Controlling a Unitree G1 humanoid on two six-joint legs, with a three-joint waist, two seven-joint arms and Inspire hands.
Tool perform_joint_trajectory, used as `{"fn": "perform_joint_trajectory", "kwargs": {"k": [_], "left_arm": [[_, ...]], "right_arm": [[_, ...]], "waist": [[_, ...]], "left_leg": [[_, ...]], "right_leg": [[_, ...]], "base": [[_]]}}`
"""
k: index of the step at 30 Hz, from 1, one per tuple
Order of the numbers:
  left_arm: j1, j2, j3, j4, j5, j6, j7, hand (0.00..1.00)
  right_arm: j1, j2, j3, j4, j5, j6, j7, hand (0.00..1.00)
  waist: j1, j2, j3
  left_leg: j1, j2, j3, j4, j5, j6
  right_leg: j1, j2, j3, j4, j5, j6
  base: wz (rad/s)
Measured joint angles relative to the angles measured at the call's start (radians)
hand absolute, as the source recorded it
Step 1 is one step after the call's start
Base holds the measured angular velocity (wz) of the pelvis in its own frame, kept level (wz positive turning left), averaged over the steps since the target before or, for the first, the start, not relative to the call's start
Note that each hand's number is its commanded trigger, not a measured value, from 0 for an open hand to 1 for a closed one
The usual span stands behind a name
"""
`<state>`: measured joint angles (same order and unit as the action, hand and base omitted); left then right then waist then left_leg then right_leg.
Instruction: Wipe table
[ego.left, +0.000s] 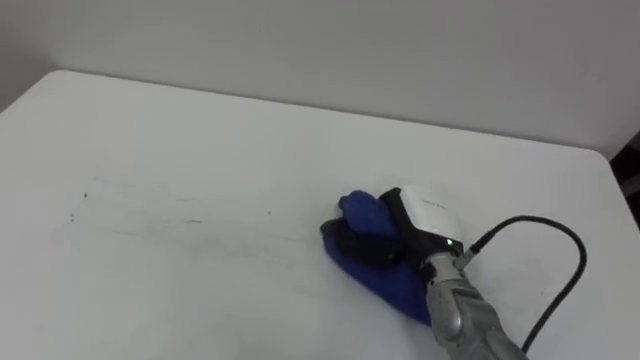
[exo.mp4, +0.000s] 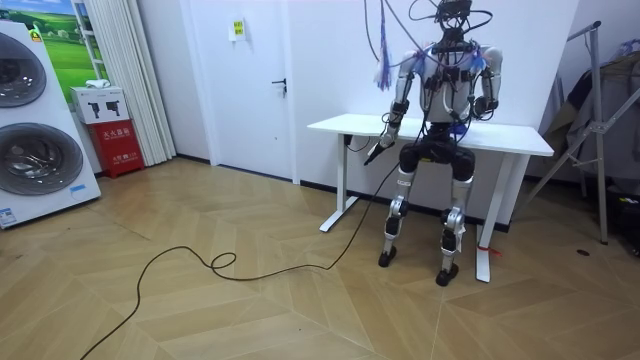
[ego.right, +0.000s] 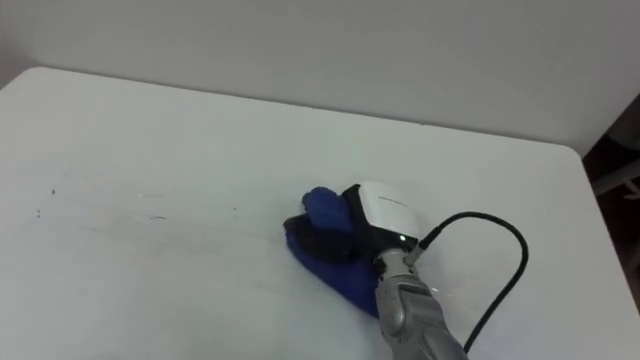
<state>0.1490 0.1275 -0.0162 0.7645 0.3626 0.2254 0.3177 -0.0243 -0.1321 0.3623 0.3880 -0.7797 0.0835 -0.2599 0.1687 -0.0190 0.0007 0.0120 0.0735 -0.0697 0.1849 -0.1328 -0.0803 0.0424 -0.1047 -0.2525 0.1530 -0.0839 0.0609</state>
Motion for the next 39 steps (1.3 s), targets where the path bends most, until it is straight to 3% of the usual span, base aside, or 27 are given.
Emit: {"fn": "perform_joint_trajectory", "kwargs": {"k": [5, 11, 14, 16, 22, 28, 29, 30, 31, 32, 33, 36, 39], "left_arm": [[0.018, 0.007, -0.001, 0.000, -0.011, 0.000, 0.000, 0.00], [0.055, 0.017, 0.018, -0.004, -0.041, -0.007, -0.016, 0.00], [0.075, 0.023, 0.030, -0.019, -0.057, -0.010, -0.040, 0.00], [0.092, 0.025, 0.061, -0.019, -0.056, -0.016, -0.067, 0.00], [0.121, 0.041, 0.128, -0.050, -0.044, -0.019, -0.113, 0.00], [0.165, 0.046, 0.135, -0.106, -0.045, -0.011, -0.142, 0.00], [0.165, 0.047, 0.135, -0.106, -0.045, -0.006, -0.153, 0.00], [0.165, 0.047, 0.135, -0.106, -0.045, -0.005, -0.156, 0.00], [0.165, 0.048, 0.135, -0.106, -0.046, -0.004, -0.157, 0.00], [0.165, 0.048, 0.135, -0.106, -0.046, -0.004, -0.157, 0.00], [0.164, 0.048, 0.135, -0.106, -0.046, -0.004, -0.157, 0.00], [0.164, 0.049, 0.134, -0.110, -0.044, -0.004, -0.176, 0.00], [0.164, 0.051, 0.134, -0.120, -0.034, -0.001, -0.205, 0.00]], "right_arm": [[0.056, -0.003, -0.033, -0.073, 0.062, -0.028, -0.001, 0.00], [0.185, -0.056, -0.145, -0.202, 0.082, -0.037, 0.037, 0.00], [0.203, -0.086, -0.204, -0.216, 0.084, -0.036, 0.058, 0.00], [0.206, -0.101, -0.281, -0.274, 0.098, -0.006, 0.084, 0.00], [0.204, -0.129, -0.471, -0.428, 0.146, 0.007, 0.085, 0.00], [0.205, -0.141, -0.521, -0.476, 0.155, 0.052, 0.084, 0.00], [0.205, -0.141, -0.520, -0.478, 0.155, 0.063, 0.092, 0.13], [0.205, -0.141, -0.520, -0.478, 0.155, 0.068, 0.095, 0.56], [0.205, -0.141, -0.518, -0.478, 0.161, 0.076, 0.102, 0.77], [0.205, -0.141, -0.516, -0.479, 0.169, 0.080, 0.105, 0.92], [0.205, -0.141, -0.513, -0.479, 0.195, 0.089, 0.116, 1.00], [0.205, -0.141, -0.494, -0.479, 0.250, 0.114, 0.146, 1.00], [0.207, -0.141, -0.454, -0.479, 0.287, 0.116, 0.196, 1.00]], "waist": [[-0.032, 0.004, 0.0004], [-0.093, 0.008, -0.0016], [-0.110, 0.005, -0.0029], [-0.131, 0.005, -0.0013], [-0.145, -0.006, 0.0013], [-0.162, -0.020, 0.0069], [-0.162, -0.019, 0.0075], [-0.162, -0.019, 0.0079], [-0.161, -0.018, 0.0076], [-0.161, -0.019, 0.0077], [-0.161, -0.018, 0.0081], [-0.157, -0.015, 0.0093], [-0.149, -0.014, 0.0106]], "left_leg": [[0.001, -0.002, 0.000, 0.000, 0.000, 0.001], [0.010, -0.001, 0.003, 0.000, 0.000, 0.001], [0.013, 0.000, 0.013, -0.001, 0.000, 0.001], [0.015, 0.001, 0.024, -0.004, 0.001, 0.002], [0.016, 0.002, 0.047, -0.006, -0.001, 0.002], [0.017, 0.003, 0.065, -0.005, -0.003, 0.005], [0.017, 0.003, 0.067, -0.005, -0.003, 0.005], [0.016, 0.003, 0.068, -0.005, -0.003, 0.005], [0.016, 0.003, 0.073, -0.005, -0.003, 0.006], [0.015, 0.003, 0.074, -0.005, -0.003, 0.006], [0.009, 0.003, 0.075, -0.004, -0.003, 0.006], [0.001, 0.003, 0.075, -0.003, -0.003, 0.006], [-0.002, 0.003, 0.073, -0.002, -0.003, 0.006]], "right_leg": [[0.003, 0.000, 0.003, 0.000, 0.000, 0.002], [0.006, 0.000, 0.007, 0.002, -0.002, 0.003], [-0.009, 0.000, 0.020, 0.014, -0.003, 0.002], [-0.011, 0.000, 0.032, 0.022, -0.003, 0.001], [-0.034, 0.001, 0.059, 0.022, -0.003, 0.001], [-0.042, 0.001, 0.078, 0.034, -0.003, 0.001], [-0.045, 0.001, 0.081, 0.036, -0.003, 0.001], [-0.049, 0.001, 0.082, 0.036, -0.003, 0.001], [-0.055, 0.001, 0.085, 0.038, -0.003, 0.001], [-0.058, 0.001, 0.086, 0.038, -0.003, 0.002], [-0.061, 0.001, 0.088, 0.038, -0.002, 0.002], [-0.058, 0.001, 0.088, 0.037, -0.002, 0.002], [-0.061, 0.001, 0.085, 0.036, -0.001, 0.001]], "base": [[0.00], [-0.01], [-0.12], [-0.16], [-0.11], [-0.09], [-0.06], [-0.07], [-0.06], [-0.06], [-0.03], [0.00], [0.00]]}}
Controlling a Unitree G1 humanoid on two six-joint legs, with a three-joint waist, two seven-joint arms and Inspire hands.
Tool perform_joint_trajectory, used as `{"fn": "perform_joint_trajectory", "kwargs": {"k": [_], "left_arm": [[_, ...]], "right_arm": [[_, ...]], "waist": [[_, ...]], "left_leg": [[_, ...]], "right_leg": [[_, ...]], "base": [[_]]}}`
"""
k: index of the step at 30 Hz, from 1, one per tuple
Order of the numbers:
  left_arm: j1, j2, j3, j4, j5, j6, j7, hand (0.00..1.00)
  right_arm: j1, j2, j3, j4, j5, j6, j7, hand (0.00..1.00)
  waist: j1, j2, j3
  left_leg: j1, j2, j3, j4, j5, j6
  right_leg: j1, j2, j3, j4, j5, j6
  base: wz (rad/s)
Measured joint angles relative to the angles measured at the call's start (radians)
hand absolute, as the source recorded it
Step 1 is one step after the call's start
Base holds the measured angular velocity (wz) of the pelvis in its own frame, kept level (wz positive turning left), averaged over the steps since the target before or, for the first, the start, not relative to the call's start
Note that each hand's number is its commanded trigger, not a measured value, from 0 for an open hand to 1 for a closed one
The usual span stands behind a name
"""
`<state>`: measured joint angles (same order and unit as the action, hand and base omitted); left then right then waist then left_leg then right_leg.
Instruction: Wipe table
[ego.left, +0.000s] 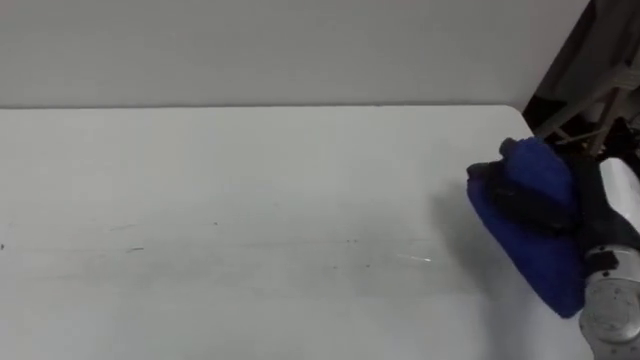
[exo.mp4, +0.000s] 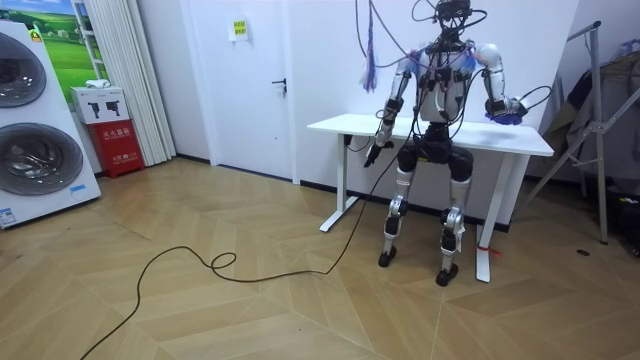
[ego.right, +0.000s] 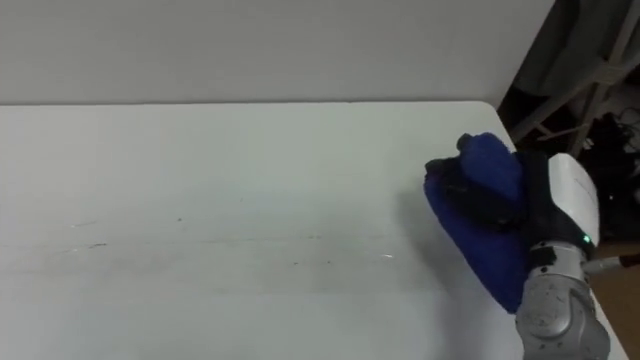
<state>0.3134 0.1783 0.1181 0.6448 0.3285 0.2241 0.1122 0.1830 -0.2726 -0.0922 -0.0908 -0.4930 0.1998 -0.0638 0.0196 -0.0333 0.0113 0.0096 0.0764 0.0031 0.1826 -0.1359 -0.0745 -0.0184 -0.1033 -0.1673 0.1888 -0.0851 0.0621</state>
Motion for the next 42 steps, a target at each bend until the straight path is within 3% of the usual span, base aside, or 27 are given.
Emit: {"fn": "perform_joint_trajectory", "kwargs": {"k": [4, 5, 6, 7, 8, 21, 32, 39, 42], "left_arm": [[0.000, 0.000, 0.000, -0.010, 0.008, 0.000, -0.034, 0.00], [0.000, 0.000, 0.000, -0.010, 0.008, 0.000, -0.038, 0.00], [0.000, 0.000, 0.000, -0.010, 0.008, 0.000, -0.042, 0.00], [0.000, 0.000, 0.000, -0.011, 0.008, 0.000, -0.048, 0.00], [0.000, 0.000, 0.000, -0.012, 0.009, 0.000, -0.050, 0.00], [0.000, 0.000, -0.001, -0.017, 0.017, -0.003, -0.056, 0.00], [0.000, 0.000, 0.000, -0.017, 0.030, -0.003, -0.057, 0.00], [0.006, 0.000, 0.001, -0.015, 0.030, -0.004, -0.057, 0.00], [0.015, 0.000, 0.002, -0.012, 0.029, -0.009, -0.057, 0.00]], "right_arm": [[0.000, 0.002, 0.047, 0.000, 0.022, 0.000, 0.067, 1.00], [0.000, 0.002, 0.054, 0.000, 0.022, 0.000, 0.073, 0.69], [0.000, 0.002, 0.065, 0.000, 0.022, 0.000, 0.083, 0.53], [0.000, 0.002, 0.073, 0.000, 0.020, 0.000, 0.093, 0.09], [0.000, 0.003, 0.075, 0.000, 0.020, 0.000, 0.098, 0.00], [0.000, 0.002, 0.079, 0.000, 0.029, 0.000, 0.132, 0.00], [0.000, 0.003, 0.049, 0.001, 0.280, 0.000, 0.133, 0.00], [0.000, -0.001, -0.021, 0.006, 0.563, -0.023, 0.101, 0.00], [0.000, -0.001, -0.049, 0.006, 0.693, -0.034, 0.097, 0.00]], "waist": [[0.017, 0.000, -0.0001], [0.017, 0.000, -0.0001], [0.018, 0.001, 0.0001], [0.020, 0.001, 0.0002], [0.020, 0.001, 0.0002], [0.039, 0.003, -0.0006], [0.037, 0.006, 0.0003], [0.029, 0.021, 0.0031], [0.017, 0.027, 0.0006]], "left_leg": [[0.001, 0.000, -0.001, -0.004, 0.000, 0.000], [0.002, 0.000, -0.001, -0.005, 0.000, 0.000], [0.002, 0.000, -0.001, -0.005, 0.000, 0.000], [0.001, 0.000, -0.001, -0.006, 0.000, 0.000], [0.001, 0.000, -0.001, -0.006, 0.000, 0.000], [0.002, 0.000, 0.002, -0.010, 0.000, 0.001], [0.002, 0.000, 0.001, -0.007, -0.001, 0.002], [0.003, -0.001, -0.003, -0.002, -0.004, 0.002], [0.002, -0.001, -0.003, -0.002, -0.005, 0.002]], "right_leg": [[0.004, 0.001, -0.001, 0.002, 0.000, 0.000], [0.005, 0.001, -0.001, 0.001, 0.000, 0.001], [0.005, 0.001, -0.001, 0.001, 0.000, 0.001], [0.005, 0.001, -0.001, 0.001, -0.001, 0.001], [0.005, 0.001, -0.001, 0.000, -0.001, 0.001], [0.003, 0.001, 0.001, -0.002, -0.001, 0.001], [0.007, 0.001, 0.000, -0.004, -0.001, 0.001], [0.011, 0.001, -0.002, -0.004, -0.001, 0.002], [0.010, 0.001, -0.002, -0.005, -0.002, 0.003]], "base": [[0.00], [0.00], [0.00], [0.00], [0.00], [0.00], [0.00], [0.01], [0.01]]}}
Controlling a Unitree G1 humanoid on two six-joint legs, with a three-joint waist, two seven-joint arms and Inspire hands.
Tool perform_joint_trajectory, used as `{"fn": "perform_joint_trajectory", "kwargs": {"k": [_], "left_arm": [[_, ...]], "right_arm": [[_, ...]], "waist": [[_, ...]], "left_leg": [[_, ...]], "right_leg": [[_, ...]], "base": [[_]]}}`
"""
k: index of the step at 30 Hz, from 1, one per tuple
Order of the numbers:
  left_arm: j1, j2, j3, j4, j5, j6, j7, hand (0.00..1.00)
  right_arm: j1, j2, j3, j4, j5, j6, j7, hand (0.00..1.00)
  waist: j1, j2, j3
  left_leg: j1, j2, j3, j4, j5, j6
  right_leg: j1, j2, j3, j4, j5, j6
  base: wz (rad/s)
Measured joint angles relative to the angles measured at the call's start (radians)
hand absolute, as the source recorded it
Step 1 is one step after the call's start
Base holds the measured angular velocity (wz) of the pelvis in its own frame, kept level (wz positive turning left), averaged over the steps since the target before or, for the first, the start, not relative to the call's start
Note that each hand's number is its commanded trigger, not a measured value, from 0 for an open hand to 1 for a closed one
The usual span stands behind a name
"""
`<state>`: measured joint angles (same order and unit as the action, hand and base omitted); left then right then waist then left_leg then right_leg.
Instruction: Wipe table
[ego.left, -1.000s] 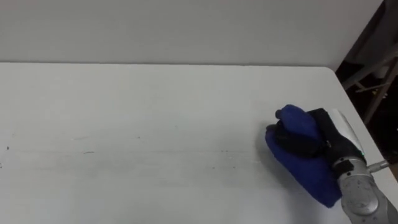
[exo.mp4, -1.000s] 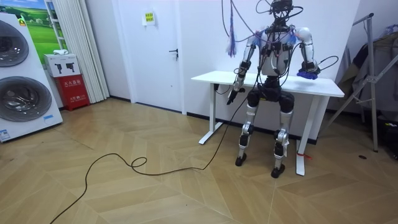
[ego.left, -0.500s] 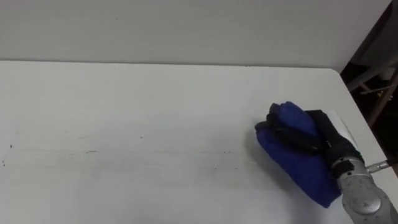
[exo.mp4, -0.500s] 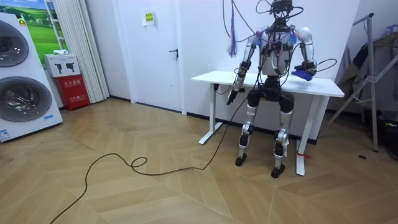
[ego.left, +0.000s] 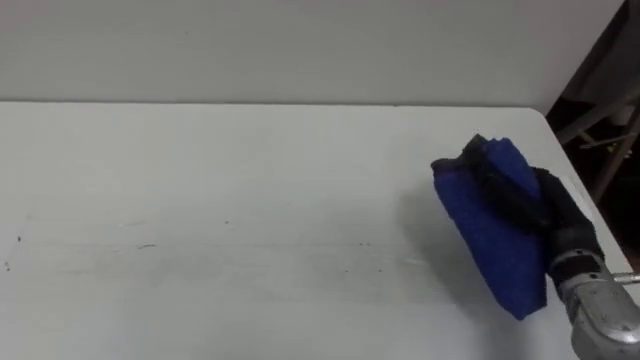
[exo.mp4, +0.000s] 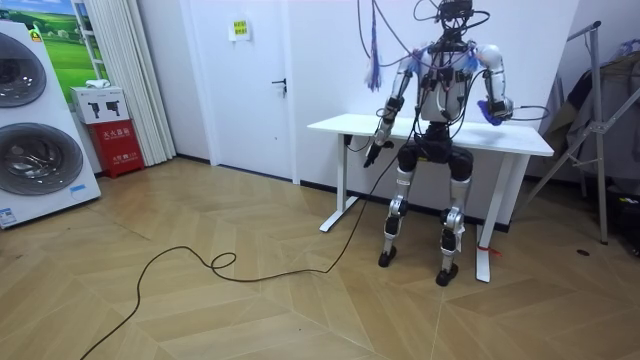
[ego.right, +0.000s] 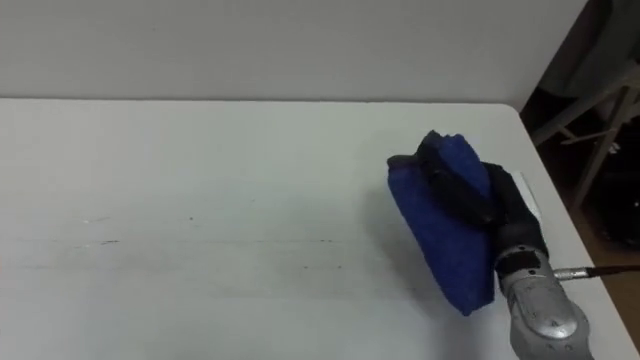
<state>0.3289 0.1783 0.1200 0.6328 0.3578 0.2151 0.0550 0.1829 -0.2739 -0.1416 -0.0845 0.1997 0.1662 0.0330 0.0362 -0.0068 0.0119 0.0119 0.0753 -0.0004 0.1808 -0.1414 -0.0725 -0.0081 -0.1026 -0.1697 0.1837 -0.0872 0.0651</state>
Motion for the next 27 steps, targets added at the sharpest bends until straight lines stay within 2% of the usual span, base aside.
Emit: {"fn": "perform_joint_trajectory", "kwargs": {"k": [4, 14, 17, 19, 23, 26, 27], "left_arm": [[0.000, 0.000, 0.014, 0.016, 0.004, 0.000, -0.002, 0.00], [0.008, 0.000, 0.085, 0.024, 0.000, -0.005, -0.003, 0.00], [0.013, -0.001, 0.115, 0.027, -0.001, -0.020, -0.003, 0.00], [0.025, -0.004, 0.137, 0.026, 0.000, -0.031, -0.003, 0.00], [0.039, -0.017, 0.179, 0.026, -0.006, -0.032, -0.003, 0.00], [0.053, -0.016, 0.200, 0.026, -0.005, -0.033, -0.002, 0.00], [0.056, -0.016, 0.218, 0.026, -0.005, -0.033, -0.002, 0.00]], "right_arm": [[0.000, 0.000, -0.049, 0.009, 0.149, -0.003, -0.018, 0.00], [0.007, -0.001, -0.093, 0.112, 0.300, -0.020, -0.068, 0.00], [0.007, -0.001, -0.167, 0.122, 0.364, -0.026, -0.133, 0.00], [0.007, -0.005, -0.251, 0.163, 0.388, -0.046, -0.187, 0.00], [0.032, -0.005, -0.410, 0.225, 0.404, -0.073, -0.334, 0.00], [0.032, -0.009, -0.487, 0.276, 0.431, -0.089, -0.426, 0.00], [0.032, -0.012, -0.518, 0.307, 0.436, -0.108, -0.475, 0.00]], "waist": [[-0.012, 0.007, 0.0004], [-0.032, 0.002, -0.0020], [-0.037, 0.002, -0.0022], [-0.054, 0.000, -0.0032], [-0.077, -0.001, -0.0041], [-0.090, -0.004, -0.0040], [-0.096, -0.005, -0.0051]], "left_leg": [[-0.002, 0.001, 0.000, 0.000, 0.000, 0.000], [0.010, 0.000, 0.000, -0.002, 0.000, 0.000], [0.013, 0.000, 0.000, -0.001, 0.000, 0.000], [0.014, 0.001, 0.000, 0.000, 0.000, 0.000], [0.014, 0.001, -0.002, -0.001, -0.002, -0.001], [0.016, 0.001, 0.000, -0.001, -0.002, -0.001], [0.017, 0.002, 0.003, -0.001, -0.003, -0.002]], "right_leg": [[-0.003, 0.000, 0.000, 0.001, 0.000, 0.000], [0.010, 0.000, 0.000, 0.000, -0.001, 0.001], [0.007, 0.000, 0.000, 0.000, -0.002, 0.001], [0.009, 0.000, -0.003, -0.003, -0.004, 0.001], [0.010, 0.000, -0.001, 0.004, -0.006, 0.000], [0.001, 0.000, 0.002, 0.004, -0.010, 0.000], [0.000, 0.000, 0.003, 0.008, -0.013, -0.001]], "base": [[0.00], [0.00], [0.00], [0.04], [0.00], [-0.01], [-0.03]]}}
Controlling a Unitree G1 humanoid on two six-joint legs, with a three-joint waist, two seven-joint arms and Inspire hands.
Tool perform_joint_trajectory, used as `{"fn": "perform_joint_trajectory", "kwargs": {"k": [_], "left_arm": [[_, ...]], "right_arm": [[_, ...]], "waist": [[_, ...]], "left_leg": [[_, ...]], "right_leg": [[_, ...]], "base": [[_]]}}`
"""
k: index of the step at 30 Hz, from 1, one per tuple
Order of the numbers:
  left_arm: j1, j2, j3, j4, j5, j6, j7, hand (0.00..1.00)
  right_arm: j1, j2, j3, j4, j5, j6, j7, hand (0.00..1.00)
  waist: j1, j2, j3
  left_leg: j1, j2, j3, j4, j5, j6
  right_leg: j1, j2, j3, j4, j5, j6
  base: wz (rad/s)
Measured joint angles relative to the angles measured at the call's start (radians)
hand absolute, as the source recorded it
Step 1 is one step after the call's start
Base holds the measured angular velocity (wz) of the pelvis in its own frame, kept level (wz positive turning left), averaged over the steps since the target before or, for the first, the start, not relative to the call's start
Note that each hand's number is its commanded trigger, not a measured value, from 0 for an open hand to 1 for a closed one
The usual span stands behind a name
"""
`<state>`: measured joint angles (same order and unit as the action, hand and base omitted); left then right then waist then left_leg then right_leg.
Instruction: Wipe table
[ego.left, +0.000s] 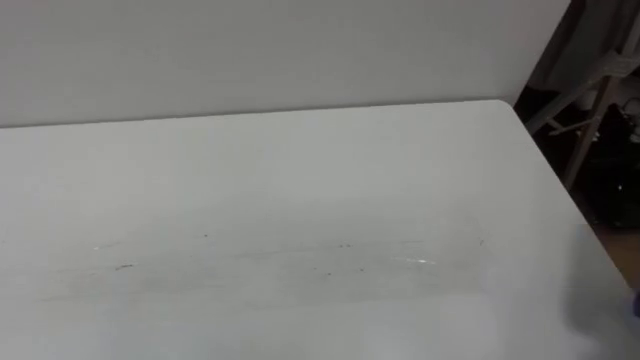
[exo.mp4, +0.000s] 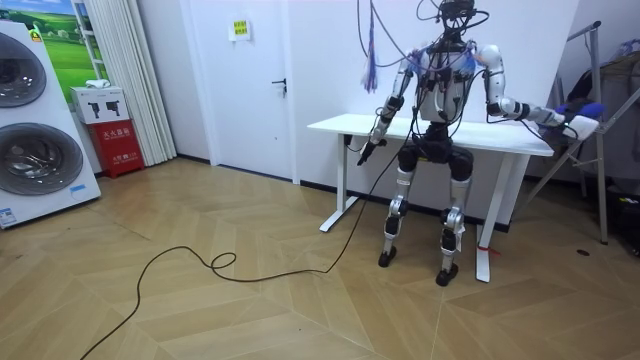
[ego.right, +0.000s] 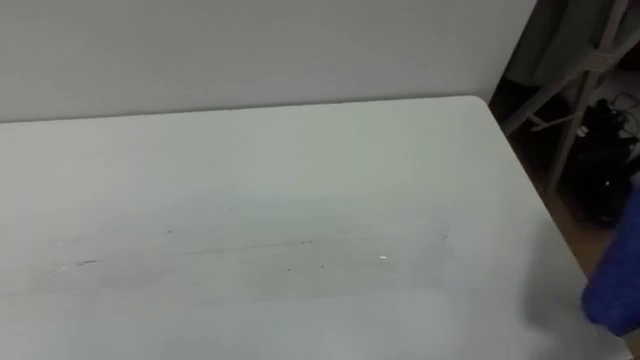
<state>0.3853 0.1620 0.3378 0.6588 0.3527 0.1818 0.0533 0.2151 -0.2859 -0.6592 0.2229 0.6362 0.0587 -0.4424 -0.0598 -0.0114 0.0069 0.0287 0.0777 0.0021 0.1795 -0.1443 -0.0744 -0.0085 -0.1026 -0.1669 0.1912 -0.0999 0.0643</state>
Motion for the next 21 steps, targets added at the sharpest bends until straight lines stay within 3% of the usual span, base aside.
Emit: {"fn": "perform_joint_trajectory", "kwargs": {"k": [4, 10, 14, 21], "left_arm": [[0.015, 0.000, 0.026, 0.000, 0.003, 0.000, 0.002, 0.00], [0.021, 0.000, 0.037, 0.000, 0.001, 0.001, 0.002, 0.00], [0.021, 0.000, 0.037, 0.003, -0.035, 0.004, 0.002, 0.00], [0.023, 0.000, 0.042, 0.007, -0.068, 0.008, 0.002, 0.00]], "right_arm": [[0.005, -0.004, -0.075, 0.108, 0.012, -0.045, -0.145, 0.00], [0.005, -0.002, -0.083, 0.245, 0.030, -0.056, -0.290, 0.00], [0.003, -0.002, -0.083, 0.324, 0.096, -0.092, -0.343, 0.00], [0.014, 0.006, -0.083, 0.522, 0.158, -0.093, -0.337, 0.00]], "waist": [[-0.025, -0.009, 0.0061], [-0.039, -0.013, 0.0073], [-0.045, -0.014, 0.0073], [-0.049, -0.015, 0.0068]], "left_leg": [[0.005, 0.003, 0.004, -0.008, 0.000, -0.003], [-0.005, 0.002, 0.009, -0.002, 0.001, -0.003], [-0.006, 0.002, 0.009, -0.003, 0.001, -0.003], [-0.013, 0.002, 0.007, -0.005, 0.000, -0.003]], "right_leg": [[-0.003, 0.003, 0.003, 0.004, -0.001, -0.002], [-0.025, -0.002, 0.008, 0.034, -0.013, -0.005], [-0.025, -0.002, 0.010, 0.032, -0.013, -0.005], [-0.031, -0.003, 0.009, 0.032, -0.019, -0.009]], "base": [[-0.04], [0.00], [0.00], [0.00]]}}
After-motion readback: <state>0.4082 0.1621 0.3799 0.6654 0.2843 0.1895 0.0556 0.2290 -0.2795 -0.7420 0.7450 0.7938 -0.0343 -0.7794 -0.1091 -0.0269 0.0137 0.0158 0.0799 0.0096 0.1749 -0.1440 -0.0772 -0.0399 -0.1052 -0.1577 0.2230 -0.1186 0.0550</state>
